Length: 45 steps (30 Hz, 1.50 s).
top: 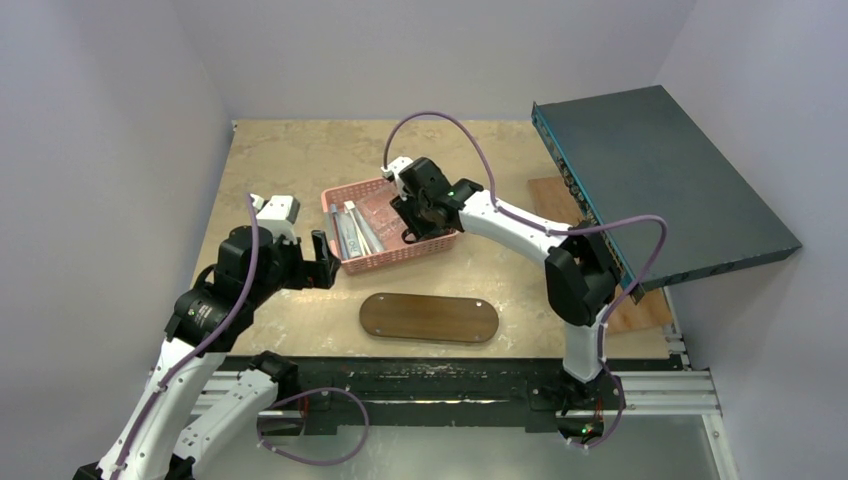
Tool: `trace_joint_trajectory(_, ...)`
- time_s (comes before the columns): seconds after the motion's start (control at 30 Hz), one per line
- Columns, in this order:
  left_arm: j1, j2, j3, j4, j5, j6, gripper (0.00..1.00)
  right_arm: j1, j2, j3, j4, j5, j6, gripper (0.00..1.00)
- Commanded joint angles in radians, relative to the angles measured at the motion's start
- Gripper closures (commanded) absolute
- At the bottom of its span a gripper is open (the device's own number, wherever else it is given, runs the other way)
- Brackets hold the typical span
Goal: Prepare toiletry sets of a toothbrush and toothpaste on the tray
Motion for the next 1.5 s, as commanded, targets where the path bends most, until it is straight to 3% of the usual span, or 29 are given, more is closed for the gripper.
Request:
trace_joint_trajectory(0.0, 0.004, 0.005, -0.009, 0.038, 0.014, 0.023, 0.01, -0.024, 0.002, 0.041, 0.017, -0.035, -0.035, 0.52)
trace_joint_trajectory(0.63, 0.004, 0.007, -0.007, 0.036, 0.022, 0.027, 0.01, -0.028, 0.117, 0.080, -0.049, -0.100, -0.051, 0.62)
trace_joint_trajectory(0.87, 0.004, 0.008, -0.008, 0.037, 0.023, 0.027, 0.01, -0.027, 0.121, 0.092, -0.049, -0.121, -0.043, 0.98)
trace_joint_trajectory(0.9, 0.004, 0.010, -0.009, 0.037, 0.023, 0.028, 0.01, -0.028, 0.120, 0.100, -0.054, -0.120, -0.040, 1.00)
trace_joint_trajectory(1.47, 0.005, 0.009, -0.008, 0.035, 0.020, 0.029, 0.01, -0.025, -0.084, 0.120, -0.060, 0.044, 0.034, 1.00)
